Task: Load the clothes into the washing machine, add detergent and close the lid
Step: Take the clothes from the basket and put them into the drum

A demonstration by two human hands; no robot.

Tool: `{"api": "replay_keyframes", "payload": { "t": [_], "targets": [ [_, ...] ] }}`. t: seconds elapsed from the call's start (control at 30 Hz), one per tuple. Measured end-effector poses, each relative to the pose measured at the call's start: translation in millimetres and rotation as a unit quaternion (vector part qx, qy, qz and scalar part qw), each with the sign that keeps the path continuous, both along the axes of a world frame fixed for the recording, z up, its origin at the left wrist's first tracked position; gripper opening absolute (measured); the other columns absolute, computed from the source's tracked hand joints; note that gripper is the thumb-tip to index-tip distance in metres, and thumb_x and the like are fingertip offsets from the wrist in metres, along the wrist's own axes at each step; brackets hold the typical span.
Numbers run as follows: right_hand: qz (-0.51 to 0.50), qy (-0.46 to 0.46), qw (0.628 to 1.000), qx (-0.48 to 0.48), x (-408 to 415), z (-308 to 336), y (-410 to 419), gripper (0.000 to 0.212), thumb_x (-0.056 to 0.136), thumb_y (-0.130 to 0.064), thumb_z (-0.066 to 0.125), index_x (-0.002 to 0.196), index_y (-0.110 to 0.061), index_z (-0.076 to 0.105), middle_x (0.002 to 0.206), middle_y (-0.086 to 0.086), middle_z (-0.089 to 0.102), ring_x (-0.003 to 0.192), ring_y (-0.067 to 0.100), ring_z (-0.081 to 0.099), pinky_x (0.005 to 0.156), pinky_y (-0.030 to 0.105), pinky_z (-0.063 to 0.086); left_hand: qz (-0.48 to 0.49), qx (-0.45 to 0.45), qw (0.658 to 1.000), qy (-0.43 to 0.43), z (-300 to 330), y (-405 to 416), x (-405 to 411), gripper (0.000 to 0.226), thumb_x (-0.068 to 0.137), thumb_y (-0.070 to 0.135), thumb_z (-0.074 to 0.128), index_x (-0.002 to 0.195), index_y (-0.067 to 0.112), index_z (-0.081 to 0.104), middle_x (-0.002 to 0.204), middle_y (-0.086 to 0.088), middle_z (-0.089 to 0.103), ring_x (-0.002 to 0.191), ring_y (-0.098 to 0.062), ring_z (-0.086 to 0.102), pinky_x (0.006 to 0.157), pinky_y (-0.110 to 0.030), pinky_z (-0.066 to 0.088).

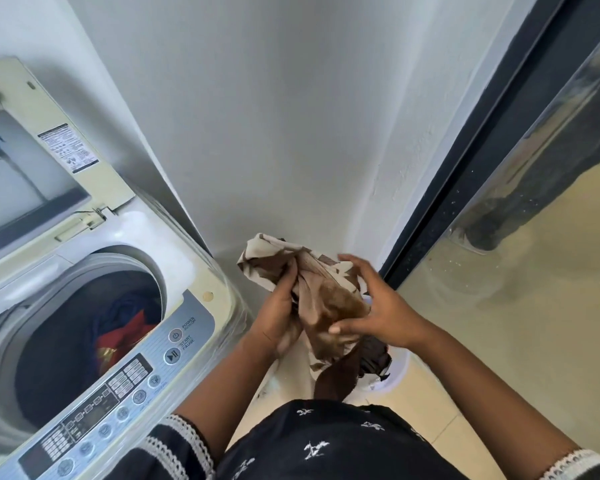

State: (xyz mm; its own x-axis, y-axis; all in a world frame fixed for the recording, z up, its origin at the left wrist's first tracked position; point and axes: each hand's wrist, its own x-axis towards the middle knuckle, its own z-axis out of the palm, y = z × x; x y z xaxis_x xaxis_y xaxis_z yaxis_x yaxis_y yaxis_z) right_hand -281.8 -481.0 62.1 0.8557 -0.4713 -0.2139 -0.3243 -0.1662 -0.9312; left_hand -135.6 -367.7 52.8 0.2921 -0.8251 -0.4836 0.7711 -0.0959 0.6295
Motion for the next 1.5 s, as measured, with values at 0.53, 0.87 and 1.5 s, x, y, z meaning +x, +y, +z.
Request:
{"api": "replay_keyframes", "payload": {
  "t": [0.53, 0.87, 1.5],
  "targets": [
    [-0.066, 0.064, 0.93, -0.355, 39.9, 52.3, 15.7, 0.076, 0.073, -0.001, 0.068, 0.135, -0.033, 0.038, 0.123, -0.005, 0.047, 0.104, 0.015, 0.054, 0.071, 0.029, 0.049, -0.142, -0.021, 0.891, -0.43, -31.1, -7.2, -32.9, 0.118, 0.067, 0.02, 0.085, 0.152, 0.032, 0.004, 0.135, 0.0, 0.053, 0.121, -0.011, 0.058, 0.099, -0.039, 0.053],
    [-0.026, 0.015, 0.992, -0.121, -1.7, -1.1, -5.3, 0.113, 0.055, -0.044, 0.093, 0.138, -0.064, 0.019, 0.144, -0.02, 0.033, 0.136, 0.007, 0.038, 0.111, 0.031, 0.039, 0.141, 0.059, 0.982, -0.112, -24.7, -22.0, -6.5, 0.044, 0.085, 0.05, 0.068, 0.121, 0.024, 0.066, 0.115, -0.006, 0.073, 0.108, -0.029, 0.069, 0.099, -0.056, 0.05],
    [-0.021, -0.019, 0.968, -0.248, 16.4, 51.5, 9.7, 0.075, 0.072, -0.017, 0.081, 0.132, -0.037, 0.042, 0.131, -0.014, 0.039, 0.101, 0.003, 0.057, 0.077, 0.017, 0.051, -0.055, -0.067, 0.934, -0.348, -22.4, -15.5, -42.7, 0.042, 0.08, 0.012, 0.066, 0.114, 0.037, 0.061, 0.1, 0.005, 0.07, 0.088, -0.01, 0.069, 0.073, -0.032, 0.059]
  ]
}}
